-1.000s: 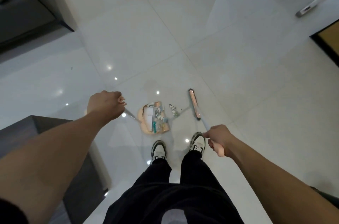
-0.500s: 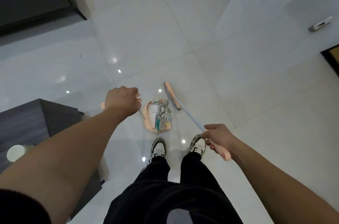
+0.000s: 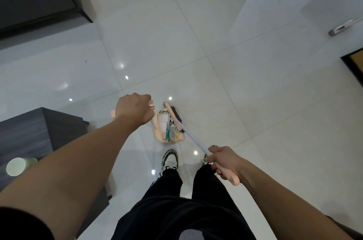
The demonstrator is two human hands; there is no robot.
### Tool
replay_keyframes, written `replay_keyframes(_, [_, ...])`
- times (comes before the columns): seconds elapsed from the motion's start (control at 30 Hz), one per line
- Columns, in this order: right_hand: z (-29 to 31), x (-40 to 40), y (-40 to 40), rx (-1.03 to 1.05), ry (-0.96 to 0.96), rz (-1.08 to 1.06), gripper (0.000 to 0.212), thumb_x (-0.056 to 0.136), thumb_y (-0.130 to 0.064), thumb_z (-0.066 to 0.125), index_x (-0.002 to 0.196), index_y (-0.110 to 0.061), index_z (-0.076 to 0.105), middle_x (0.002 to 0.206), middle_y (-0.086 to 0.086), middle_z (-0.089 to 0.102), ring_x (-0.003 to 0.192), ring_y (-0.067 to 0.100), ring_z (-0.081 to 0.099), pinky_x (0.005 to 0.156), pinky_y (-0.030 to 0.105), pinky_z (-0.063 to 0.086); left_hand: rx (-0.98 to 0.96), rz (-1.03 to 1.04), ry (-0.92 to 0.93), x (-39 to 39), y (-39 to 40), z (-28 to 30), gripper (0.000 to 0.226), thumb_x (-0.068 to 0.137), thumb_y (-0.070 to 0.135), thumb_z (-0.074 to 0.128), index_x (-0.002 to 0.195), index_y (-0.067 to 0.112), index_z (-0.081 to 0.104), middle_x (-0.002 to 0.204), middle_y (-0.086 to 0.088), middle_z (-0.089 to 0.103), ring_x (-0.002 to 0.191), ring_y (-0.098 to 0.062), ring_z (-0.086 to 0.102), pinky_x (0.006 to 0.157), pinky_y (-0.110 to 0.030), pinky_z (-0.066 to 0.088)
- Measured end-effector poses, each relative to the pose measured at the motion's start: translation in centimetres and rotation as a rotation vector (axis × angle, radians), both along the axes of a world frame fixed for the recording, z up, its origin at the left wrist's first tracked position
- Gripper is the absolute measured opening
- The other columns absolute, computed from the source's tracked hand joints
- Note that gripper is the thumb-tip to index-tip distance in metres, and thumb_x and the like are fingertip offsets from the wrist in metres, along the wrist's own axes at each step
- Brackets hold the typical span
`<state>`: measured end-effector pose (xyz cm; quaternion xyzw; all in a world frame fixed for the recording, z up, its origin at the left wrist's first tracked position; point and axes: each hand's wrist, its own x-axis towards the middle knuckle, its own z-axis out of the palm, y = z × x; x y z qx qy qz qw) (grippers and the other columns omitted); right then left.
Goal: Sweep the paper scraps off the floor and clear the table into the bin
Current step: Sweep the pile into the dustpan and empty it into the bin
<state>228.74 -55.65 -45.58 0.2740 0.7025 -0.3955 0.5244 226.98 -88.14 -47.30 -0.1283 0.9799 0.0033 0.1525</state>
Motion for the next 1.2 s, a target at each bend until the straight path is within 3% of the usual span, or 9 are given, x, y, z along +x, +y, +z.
replay_keyframes(0.33, [-0.1,1.4,1.1,-0.035,-0.065,-0.058,0.056,0.088,-0.008,0.064,0.14,-0.022,0.05,0.062,0.008,0.051,0.042,0.015,0.04,0.039,0.021,0.031,-0.004,0.016,0.007,2.0,-0.7,0.2,0.008,0.076,0.032,0.05,0.078,0.027,0.056,0.062,0.002,0.053,0.058,-0.025,0.053,0.056,-0.027,0.037])
replay_keyframes(0.6, [1.7,1.0,3.8,-0.087,-0.004,0.004,0.046,0.089,-0.01,0.064,0.133,-0.02,0.053,0.066,0.006,0.051,0.042,0.012,0.039,0.041,0.02,0.027,0.055,0.183,0.116,7.4,0.9,1.7,0.019,0.078,0.036,0.048,0.062,0.026,0.045,0.059,0.005,0.047,0.059,-0.026,0.048,0.053,-0.029,0.026])
replay_keyframes(0.9, [7.0,1.8,15.7,-0.169,0.126,-0.012,0.017,0.086,-0.012,0.065,0.101,-0.017,0.061,0.058,0.005,0.051,0.04,0.013,0.04,0.041,0.02,0.027,0.008,0.187,0.283,7.8,12.4,7.6,0.02,0.078,0.039,0.049,0.065,0.024,0.053,0.062,0.001,0.054,0.061,-0.029,0.051,0.057,-0.029,0.035])
replay_keyframes(1.2, [10.5,4.3,32.1,-0.174,0.313,-0.327,0.017,0.083,-0.011,0.065,0.1,-0.015,0.062,0.055,0.005,0.051,0.04,0.013,0.039,0.04,0.019,0.024,0.073,0.048,0.374,1.4,27.6,12.8,0.017,0.074,0.035,0.048,0.066,0.021,0.053,0.059,0.002,0.049,0.06,-0.029,0.05,0.058,-0.03,0.035])
